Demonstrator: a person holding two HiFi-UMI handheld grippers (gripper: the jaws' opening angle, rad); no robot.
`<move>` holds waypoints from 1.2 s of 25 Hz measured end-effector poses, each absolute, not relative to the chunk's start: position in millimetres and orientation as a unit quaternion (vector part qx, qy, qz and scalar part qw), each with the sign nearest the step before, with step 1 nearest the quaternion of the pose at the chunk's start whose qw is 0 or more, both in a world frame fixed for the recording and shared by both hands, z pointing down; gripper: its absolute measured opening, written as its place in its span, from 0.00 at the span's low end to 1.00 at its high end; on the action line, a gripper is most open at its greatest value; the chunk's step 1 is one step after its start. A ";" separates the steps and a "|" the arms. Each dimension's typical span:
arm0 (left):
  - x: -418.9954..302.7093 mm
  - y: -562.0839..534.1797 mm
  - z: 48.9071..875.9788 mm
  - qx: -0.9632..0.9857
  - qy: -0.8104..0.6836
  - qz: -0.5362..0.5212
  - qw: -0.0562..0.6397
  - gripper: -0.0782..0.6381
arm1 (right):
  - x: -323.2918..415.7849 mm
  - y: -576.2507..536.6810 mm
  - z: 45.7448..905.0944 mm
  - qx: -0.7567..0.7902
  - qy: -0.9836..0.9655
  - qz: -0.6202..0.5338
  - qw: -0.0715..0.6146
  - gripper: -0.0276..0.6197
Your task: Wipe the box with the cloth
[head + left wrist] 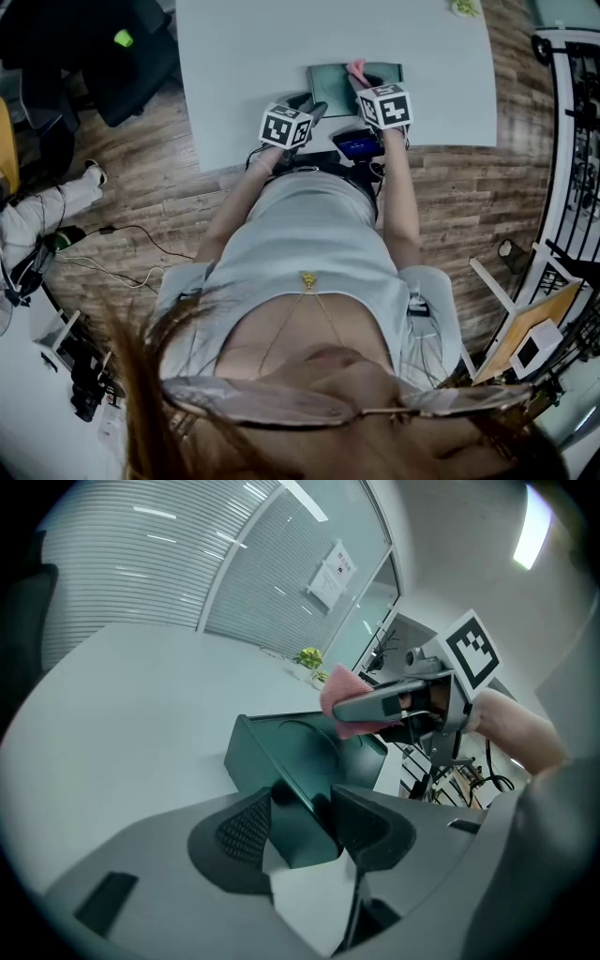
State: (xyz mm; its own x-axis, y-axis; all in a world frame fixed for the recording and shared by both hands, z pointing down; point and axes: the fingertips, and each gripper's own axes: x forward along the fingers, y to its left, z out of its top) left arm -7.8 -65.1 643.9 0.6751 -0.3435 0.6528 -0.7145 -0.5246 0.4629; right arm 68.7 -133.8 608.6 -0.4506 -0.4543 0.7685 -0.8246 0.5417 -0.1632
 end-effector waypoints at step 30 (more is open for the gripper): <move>-14.6 -66.8 646.1 0.827 -0.325 0.245 0.389 0.39 | 169.7 -119.0 643.2 0.482 -0.717 0.263 0.429 0.11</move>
